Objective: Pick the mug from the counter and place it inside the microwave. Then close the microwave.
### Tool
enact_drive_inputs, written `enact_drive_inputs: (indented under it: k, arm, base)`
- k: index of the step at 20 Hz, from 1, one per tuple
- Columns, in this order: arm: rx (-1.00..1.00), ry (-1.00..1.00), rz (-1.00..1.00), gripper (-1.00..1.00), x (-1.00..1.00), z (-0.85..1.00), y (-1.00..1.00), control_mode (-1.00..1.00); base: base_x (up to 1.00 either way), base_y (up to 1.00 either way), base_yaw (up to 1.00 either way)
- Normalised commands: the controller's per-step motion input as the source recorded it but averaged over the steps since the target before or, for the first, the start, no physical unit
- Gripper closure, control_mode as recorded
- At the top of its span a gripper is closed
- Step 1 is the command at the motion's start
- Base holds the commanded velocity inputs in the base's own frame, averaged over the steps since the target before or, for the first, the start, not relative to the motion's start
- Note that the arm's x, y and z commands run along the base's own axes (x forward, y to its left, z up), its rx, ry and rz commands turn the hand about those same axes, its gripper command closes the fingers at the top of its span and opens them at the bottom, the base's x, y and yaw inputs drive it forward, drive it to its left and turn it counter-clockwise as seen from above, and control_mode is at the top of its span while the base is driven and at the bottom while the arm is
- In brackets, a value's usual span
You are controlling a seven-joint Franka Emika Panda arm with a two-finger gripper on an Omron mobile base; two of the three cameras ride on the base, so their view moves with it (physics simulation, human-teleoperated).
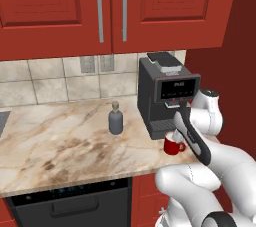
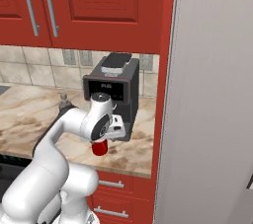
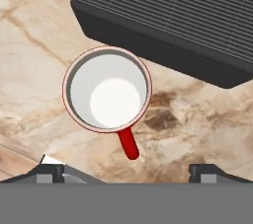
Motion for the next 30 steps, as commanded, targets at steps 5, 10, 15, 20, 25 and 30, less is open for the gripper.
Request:
enact_drive_inputs:
  k: [5,10,15,20,25,30]
  arm:
    - [0.0,0.0,0.01,-1.0,0.0,-0.21,0.09,-1.0]
    - [0.0,0.0,0.01,-1.0,0.0,-0.11,0.02,-1.0]
    - [0.0,0.0,0.01,-1.0,0.02,0.0,0.0,-1.0]
    - [0.0,0.02,0.02,-1.0,0.01,0.0,0.0,-1.0]
    - [0.0,0.06,0.05,-1.0,0.22,0.0,-0.04,-1.0]
    - [0.0,0.05,0.04,-1.0,0.27,0.0,-0.06,-1.0]
  base:
    - [0.0,0.0,0.0]
    - [0.0,0.0,0.0]
    - [0.0,0.0,0.0]
    - [0.0,0.0,0.0]
    - [0.0,0.0,0.0]
    - [0.0,0.0,0.0]
